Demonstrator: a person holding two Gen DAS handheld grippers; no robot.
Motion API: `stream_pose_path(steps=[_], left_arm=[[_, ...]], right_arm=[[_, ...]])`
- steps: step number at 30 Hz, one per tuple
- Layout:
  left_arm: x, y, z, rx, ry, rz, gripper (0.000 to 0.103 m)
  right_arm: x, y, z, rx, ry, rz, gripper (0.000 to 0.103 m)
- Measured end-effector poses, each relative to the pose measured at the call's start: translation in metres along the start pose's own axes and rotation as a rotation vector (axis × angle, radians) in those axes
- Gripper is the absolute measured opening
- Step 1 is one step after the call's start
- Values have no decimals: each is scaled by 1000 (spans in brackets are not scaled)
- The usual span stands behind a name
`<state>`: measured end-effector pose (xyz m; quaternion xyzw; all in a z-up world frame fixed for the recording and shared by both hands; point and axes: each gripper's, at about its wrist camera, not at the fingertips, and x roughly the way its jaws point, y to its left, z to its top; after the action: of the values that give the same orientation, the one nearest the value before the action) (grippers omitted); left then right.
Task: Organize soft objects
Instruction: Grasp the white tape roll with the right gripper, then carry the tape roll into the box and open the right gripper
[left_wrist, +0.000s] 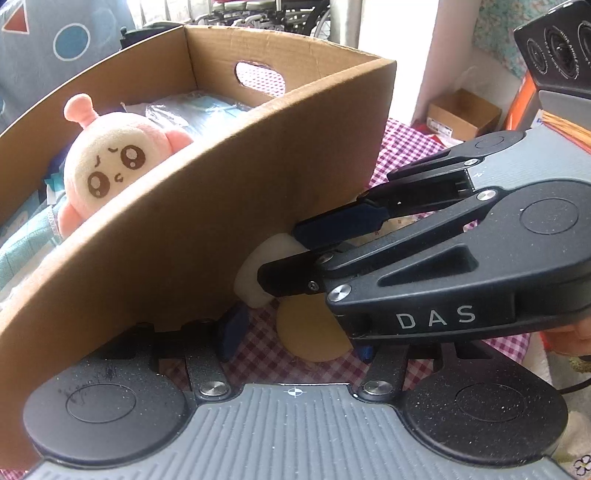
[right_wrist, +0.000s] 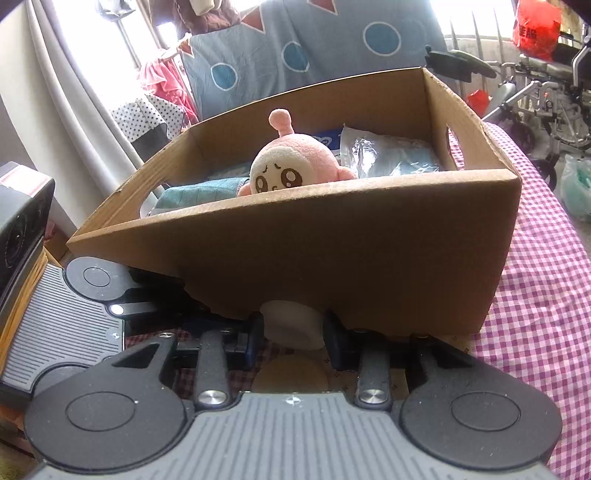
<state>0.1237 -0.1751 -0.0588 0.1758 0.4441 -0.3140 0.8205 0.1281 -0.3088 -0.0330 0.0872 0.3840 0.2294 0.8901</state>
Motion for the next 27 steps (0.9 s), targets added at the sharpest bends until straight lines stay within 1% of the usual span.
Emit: stream_pose_path(steps=[3,7,8,17,23,24,27], left_arm=[[0,0,0,0,-1,-12,57],[-5,1,-1,-20,-2,-26,57],[-7,1,-1,-22,-5,-29,57],[-39,-8,-10,-5,-75,-20,57],[-78,-9,-16,0,-145,-20,57],[-79,-13,-11,1,-162,-19,57],[-103,-13,-5,1,-219,-9,57]], right_arm=[[-5,0,-1,3,-8,-1,34],[-12,2,0,2,-14,-18,25],[-16,3,-1,6,-18,-20,24],[-45,22,-3,4,-73,-30,23],[-82,43,7,-13,-163,-26,23],[-88,47,10,-20,-180,-25,23],[-106,58,24,-39,-232,-15,23]])
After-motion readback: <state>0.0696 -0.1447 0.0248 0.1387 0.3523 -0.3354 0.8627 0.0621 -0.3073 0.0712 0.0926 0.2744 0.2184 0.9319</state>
